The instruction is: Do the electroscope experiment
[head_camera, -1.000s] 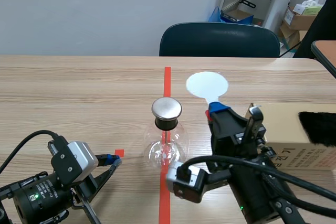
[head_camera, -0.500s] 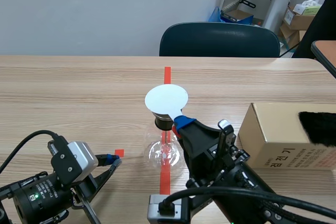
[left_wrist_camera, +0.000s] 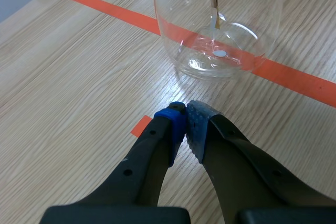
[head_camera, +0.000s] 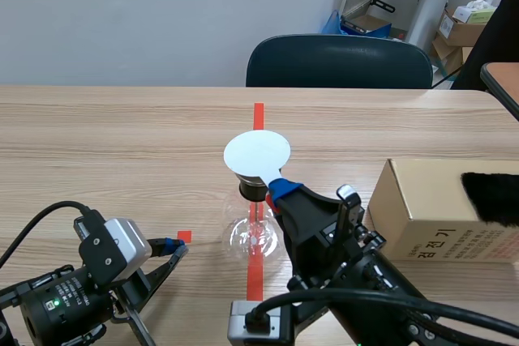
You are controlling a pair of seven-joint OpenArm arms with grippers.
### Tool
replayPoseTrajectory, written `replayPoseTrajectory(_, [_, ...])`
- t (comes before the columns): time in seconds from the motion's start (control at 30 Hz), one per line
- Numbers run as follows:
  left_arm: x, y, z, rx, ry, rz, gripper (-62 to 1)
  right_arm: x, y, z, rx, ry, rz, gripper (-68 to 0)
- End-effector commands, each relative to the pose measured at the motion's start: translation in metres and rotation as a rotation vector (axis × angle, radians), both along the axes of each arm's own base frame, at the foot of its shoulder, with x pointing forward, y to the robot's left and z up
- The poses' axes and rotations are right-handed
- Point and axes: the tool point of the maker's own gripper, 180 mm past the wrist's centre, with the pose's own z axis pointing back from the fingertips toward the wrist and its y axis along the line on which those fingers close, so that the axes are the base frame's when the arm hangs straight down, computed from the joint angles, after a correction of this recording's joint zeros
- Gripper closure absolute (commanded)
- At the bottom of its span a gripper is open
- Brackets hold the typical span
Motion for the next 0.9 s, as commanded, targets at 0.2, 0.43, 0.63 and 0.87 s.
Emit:
replayPoseTrajectory(0.2, [0.005,-0.004,0.01,-0.026,-0.029,-0.003,-4.1,0.017,-0.02,0.01,0.017,-0.036,-0.131,-1.3])
replayPoseTrajectory(0.43, [0.005,-0.004,0.01,-0.026,-0.029,-0.003,-4.1,0.032,-0.053,0.013,0.037,-0.049,-0.328,-1.3])
replayPoseTrajectory(0.63, [0.005,-0.004,0.01,-0.026,-0.029,-0.003,-4.1,0.037,-0.071,0.015,0.047,-0.055,-0.434,-1.3])
replayPoseTrajectory(0.87, [0.005,-0.004,0.01,-0.025,-0.029,-0.003,-4.1,0.039,-0.081,0.016,0.053,-0.059,-0.492,-1.3])
